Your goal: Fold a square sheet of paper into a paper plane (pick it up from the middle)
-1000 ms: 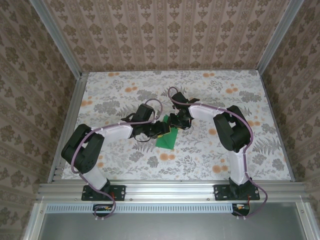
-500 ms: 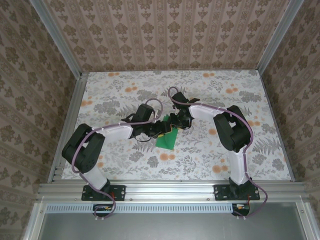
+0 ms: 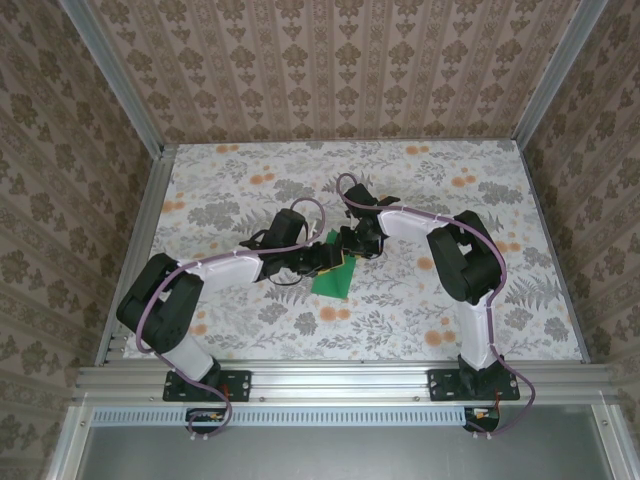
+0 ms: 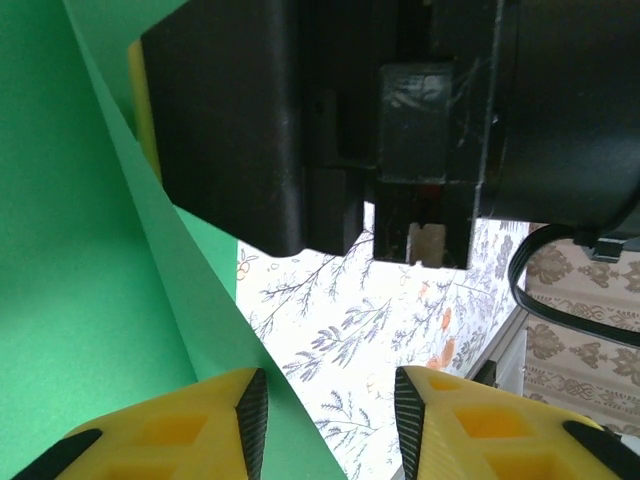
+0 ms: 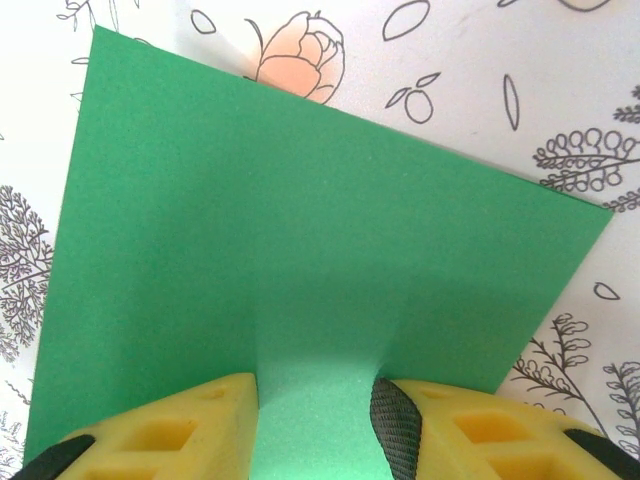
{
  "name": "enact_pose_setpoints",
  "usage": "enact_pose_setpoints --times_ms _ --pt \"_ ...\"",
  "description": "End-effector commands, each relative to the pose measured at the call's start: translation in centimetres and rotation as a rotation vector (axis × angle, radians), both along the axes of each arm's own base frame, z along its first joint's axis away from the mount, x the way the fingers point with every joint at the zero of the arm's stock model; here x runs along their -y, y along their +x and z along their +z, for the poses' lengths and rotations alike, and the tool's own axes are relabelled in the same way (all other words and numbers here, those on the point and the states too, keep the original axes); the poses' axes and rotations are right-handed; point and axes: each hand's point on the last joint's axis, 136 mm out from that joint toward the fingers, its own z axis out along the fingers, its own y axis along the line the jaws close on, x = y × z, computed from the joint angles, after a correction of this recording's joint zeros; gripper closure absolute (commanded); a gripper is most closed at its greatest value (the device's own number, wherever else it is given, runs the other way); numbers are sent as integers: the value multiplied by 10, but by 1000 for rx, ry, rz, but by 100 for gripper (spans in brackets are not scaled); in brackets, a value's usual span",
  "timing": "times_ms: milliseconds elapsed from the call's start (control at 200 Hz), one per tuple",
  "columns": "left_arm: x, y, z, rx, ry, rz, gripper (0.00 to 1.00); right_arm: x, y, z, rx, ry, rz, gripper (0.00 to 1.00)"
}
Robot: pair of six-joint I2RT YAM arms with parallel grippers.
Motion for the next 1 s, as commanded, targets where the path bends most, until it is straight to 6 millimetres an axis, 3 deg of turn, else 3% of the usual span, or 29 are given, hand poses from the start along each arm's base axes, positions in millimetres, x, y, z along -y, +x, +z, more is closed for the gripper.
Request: enact_pose_setpoints --times_ms 0,240,590,855,995 --pt "7 1 7 8 -35 -7 60 34 -34 -67 -154 -153 -32 57" --pt "11 11 -10 5 -18 13 69 26 -31 -51 -148 -89 -31 59" --pt "10 16 -34 -13 36 27 71 13 -19 -36 -129 29 -46 60" --pt "-1 15 -53 -36 111 58 77 3 -6 6 -50 163 -30 61" --pt "-4 16 -57 -40 125 68 79 1 -15 26 -7 230 -3 64"
